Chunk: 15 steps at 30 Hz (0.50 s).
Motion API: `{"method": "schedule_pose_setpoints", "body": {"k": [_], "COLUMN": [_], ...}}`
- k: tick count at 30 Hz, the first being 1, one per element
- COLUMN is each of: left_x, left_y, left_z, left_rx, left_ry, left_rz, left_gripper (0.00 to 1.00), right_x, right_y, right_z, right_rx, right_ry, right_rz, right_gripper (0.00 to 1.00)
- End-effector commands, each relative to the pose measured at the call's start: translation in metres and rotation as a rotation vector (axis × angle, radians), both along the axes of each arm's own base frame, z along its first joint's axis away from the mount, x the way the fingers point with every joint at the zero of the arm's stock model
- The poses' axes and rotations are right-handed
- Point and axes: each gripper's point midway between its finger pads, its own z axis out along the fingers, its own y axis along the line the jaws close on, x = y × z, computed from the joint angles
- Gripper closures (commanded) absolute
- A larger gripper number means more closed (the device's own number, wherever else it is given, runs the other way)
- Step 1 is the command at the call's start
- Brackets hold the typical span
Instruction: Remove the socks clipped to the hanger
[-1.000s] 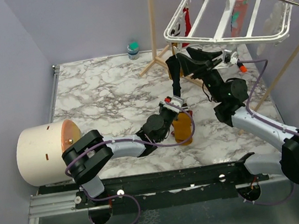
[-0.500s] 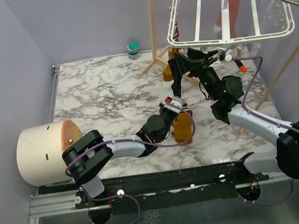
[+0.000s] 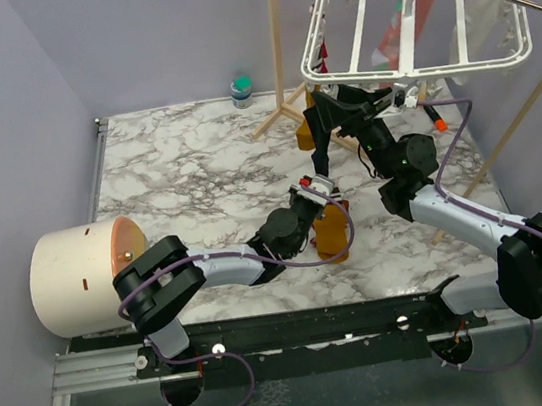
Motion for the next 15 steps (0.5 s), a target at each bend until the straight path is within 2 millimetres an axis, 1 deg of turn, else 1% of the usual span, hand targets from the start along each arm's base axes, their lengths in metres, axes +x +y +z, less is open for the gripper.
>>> {"method": "schedule_pose_setpoints", "body": {"k": [1, 6, 12, 15], "left_x": [0.0013, 0.0013, 0.0013, 0.0012], "left_y": [-0.0023, -0.0035, -0.0021, -0.0013], "left_z": [-0.0088, -0.0104, -0.0106, -0.0112], "left_rx": [0.013, 0.013, 0.016, 0.019], "left_ry": [0.012, 0.015, 0.014, 0.014], "left_rz": [0.013, 0.010, 0.013, 0.015], "left_gripper": [1.00, 1.00, 1.00, 1.00], "right_x": [-0.0128, -0.0119, -0.0092, -0.0095], "right_y": [-0.0068, -0.0060, -0.0036, -0.0036], "right_z": [0.0221, 0.0228, 0.0226, 0.0225], "right_rx": [0.036, 0.035, 0.042, 0.042], "right_ry": [-0.072, -0.075, -0.074, -0.075], "right_rz": [-0.013, -0.014, -0.007, -0.006], "right_gripper": [0.43, 0.46, 0.55, 0.57]}}
